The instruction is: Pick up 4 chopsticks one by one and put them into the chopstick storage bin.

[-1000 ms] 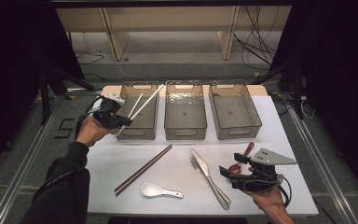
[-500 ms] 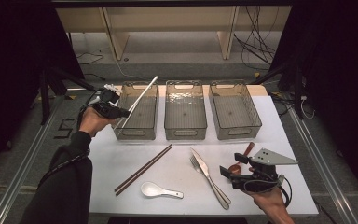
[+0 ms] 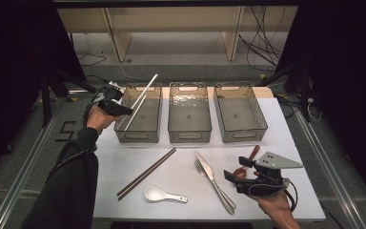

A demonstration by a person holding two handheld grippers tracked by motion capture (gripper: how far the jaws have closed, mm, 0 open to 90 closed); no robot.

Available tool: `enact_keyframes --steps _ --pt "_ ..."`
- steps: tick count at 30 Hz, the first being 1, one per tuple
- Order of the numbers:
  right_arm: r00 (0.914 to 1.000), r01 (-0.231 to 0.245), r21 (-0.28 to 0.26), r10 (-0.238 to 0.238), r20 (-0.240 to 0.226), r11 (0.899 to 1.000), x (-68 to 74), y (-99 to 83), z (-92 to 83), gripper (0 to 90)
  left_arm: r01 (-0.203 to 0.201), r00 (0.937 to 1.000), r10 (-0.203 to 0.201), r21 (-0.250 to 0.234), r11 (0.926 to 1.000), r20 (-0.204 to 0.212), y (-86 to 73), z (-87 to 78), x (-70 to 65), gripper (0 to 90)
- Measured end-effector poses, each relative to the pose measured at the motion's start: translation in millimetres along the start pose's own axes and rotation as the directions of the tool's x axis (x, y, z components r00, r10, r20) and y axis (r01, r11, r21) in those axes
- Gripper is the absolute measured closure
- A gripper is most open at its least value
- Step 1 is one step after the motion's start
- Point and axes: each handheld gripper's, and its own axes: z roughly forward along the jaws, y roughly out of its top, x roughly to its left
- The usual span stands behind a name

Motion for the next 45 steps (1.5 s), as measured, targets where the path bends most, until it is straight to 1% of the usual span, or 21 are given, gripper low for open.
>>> enact_keyframes --steps 4,6,8,12,16,19,22,24,28,32,36,38,39,41,42,43,45 --pt "1.0000 -0.003 0.000 0.003 0.002 1.000 -0.4 -0.3 -0.3 26.3 -0.001 1.0000 0.001 -0.008 1.0000 0.001 0.8 2.0 0.3 85.0" --pt "1.0000 -0.003 -0.001 0.003 0.001 1.000 -0.2 -0.3 -0.6 26.3 -0.004 1.0000 0.004 0.005 1.0000 -0.008 0.3 4.8 0.8 85.0" --pt "1.0000 -0.002 0.000 0.002 0.002 1.000 0.0 -0.2 -0.6 26.3 0.008 0.9999 -0.008 0.002 1.0000 -0.007 -1.0 7.5 1.4 85.0" --pt "1.0000 0.001 -0.002 -0.001 0.000 1.000 -0.1 -0.1 -0.7 26.3 0.015 0.9999 -0.015 0.001 0.9999 -0.003 -2.9 10.0 2.0 85.0" --pt "1.0000 0.003 -0.002 -0.003 -0.001 1.000 0.0 -0.2 -0.7 26.3 0.032 0.9994 -0.032 0.004 0.9995 -0.014 -5.8 11.1 5.2 84.9" --pt "1.0000 0.000 0.001 0.000 0.000 1.000 0.4 0.0 -0.3 26.4 0.032 0.9993 -0.032 0.009 0.9994 -0.017 -9.0 16.0 4.7 84.9" --pt "1.0000 0.003 0.000 -0.003 -0.001 1.000 1.1 0.2 -0.4 26.4 0.029 0.9993 -0.029 0.027 0.9992 -0.022 -11.5 19.7 5.1 84.9" --pt "1.0000 0.001 0.000 -0.001 -0.002 1.000 0.8 0.1 -0.5 26.4 0.038 0.9990 -0.037 0.024 0.9990 -0.024 -12.3 20.2 5.4 84.9" --pt "1.0000 0.001 0.000 -0.001 -0.002 1.000 0.1 -0.1 -0.5 26.4 0.038 0.9986 -0.037 0.028 0.9989 -0.037 -12.7 20.8 6.4 84.8" --pt "1.0000 0.001 0.001 -0.001 -0.003 1.000 0.7 0.1 -0.3 26.4 0.040 0.9984 -0.039 0.030 0.9987 -0.042 -13.3 23.3 6.2 84.4" --pt "1.0000 0.000 0.001 0.000 -0.004 1.000 0.9 0.3 -0.4 26.5 0.058 0.9972 -0.057 0.033 0.9978 -0.048 -14.4 25.5 5.7 83.3" --pt "1.0000 0.001 0.001 -0.001 -0.004 1.000 0.7 0.1 -0.4 26.5 0.082 0.9961 -0.082 0.015 0.9965 -0.034 -14.1 22.8 6.4 78.1" --pt "1.0000 0.001 0.000 -0.001 -0.004 1.000 0.5 0.0 -0.4 26.5 0.084 0.9962 -0.083 0.017 0.9964 -0.025 -13.5 21.0 5.8 76.0" --pt "1.0000 0.000 0.000 0.000 -0.003 1.000 0.3 -0.1 -0.5 26.5 0.071 0.9974 -0.071 0.028 0.9971 -0.010 -12.3 16.7 3.0 70.3" --pt "1.0000 0.001 0.000 -0.001 -0.003 1.000 0.2 -0.1 -0.5 26.5 0.067 0.9977 -0.067 0.030 0.9973 0.008 -12.0 14.1 1.2 66.2" --pt "1.0000 0.001 -0.001 -0.001 -0.003 1.000 0.2 -0.1 -0.7 26.5 0.067 0.9974 -0.068 0.028 0.9974 0.025 -12.1 11.5 -0.6 61.7" --pt "1.0000 0.002 -0.004 -0.002 -0.003 1.000 0.2 -0.1 -0.8 26.5 0.077 0.9966 -0.077 0.010 0.9970 0.031 -12.7 5.3 -4.4 55.1"
